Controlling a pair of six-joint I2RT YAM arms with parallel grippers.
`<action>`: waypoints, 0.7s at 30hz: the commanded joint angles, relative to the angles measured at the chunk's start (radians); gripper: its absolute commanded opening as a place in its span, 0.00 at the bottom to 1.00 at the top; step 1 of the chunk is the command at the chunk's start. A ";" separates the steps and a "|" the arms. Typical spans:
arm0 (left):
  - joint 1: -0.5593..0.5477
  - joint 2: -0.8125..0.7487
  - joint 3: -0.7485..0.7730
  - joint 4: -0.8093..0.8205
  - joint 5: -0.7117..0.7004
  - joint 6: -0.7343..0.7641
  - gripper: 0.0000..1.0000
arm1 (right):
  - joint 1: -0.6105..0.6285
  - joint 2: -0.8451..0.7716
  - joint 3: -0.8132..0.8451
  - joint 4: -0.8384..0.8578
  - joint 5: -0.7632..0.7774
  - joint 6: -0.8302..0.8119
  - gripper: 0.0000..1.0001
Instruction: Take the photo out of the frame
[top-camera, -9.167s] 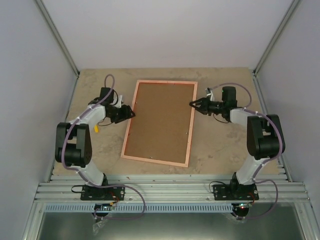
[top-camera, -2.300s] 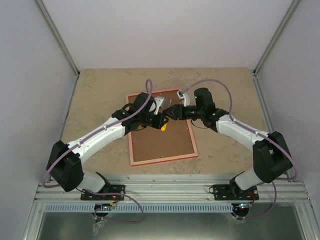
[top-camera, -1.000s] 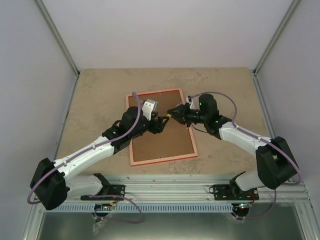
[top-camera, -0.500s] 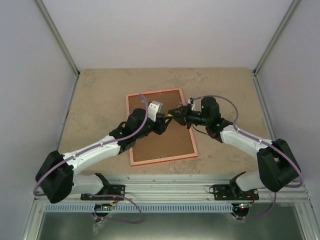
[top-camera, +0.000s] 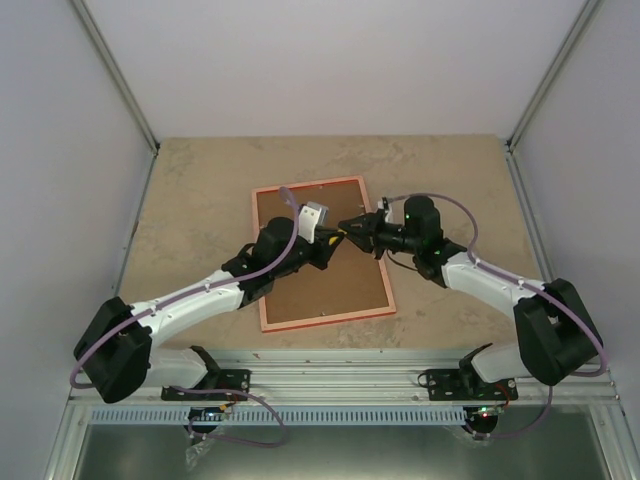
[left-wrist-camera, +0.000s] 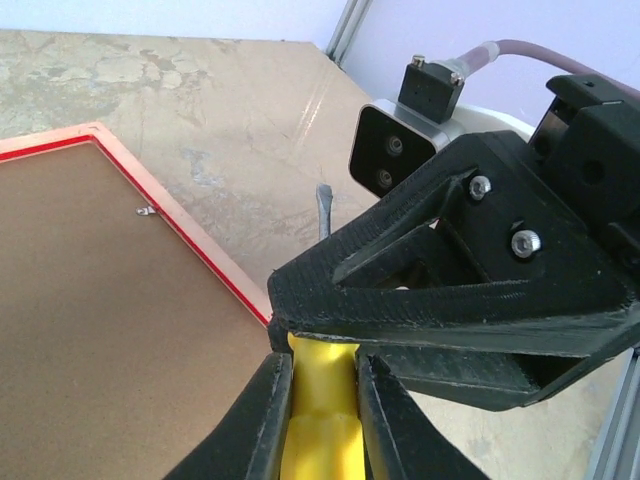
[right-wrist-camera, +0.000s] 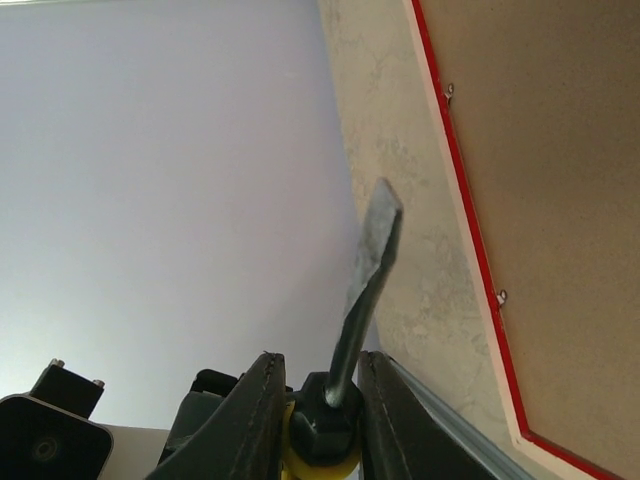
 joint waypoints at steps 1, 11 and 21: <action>0.000 -0.002 -0.006 -0.014 -0.023 -0.006 0.00 | -0.030 -0.016 0.010 -0.001 -0.033 -0.076 0.21; 0.075 0.004 0.005 -0.124 0.029 -0.057 0.00 | -0.196 -0.080 0.108 -0.447 -0.048 -0.549 0.52; 0.119 0.037 0.076 -0.262 0.067 -0.072 0.00 | -0.271 -0.070 0.097 -0.737 0.097 -0.940 0.52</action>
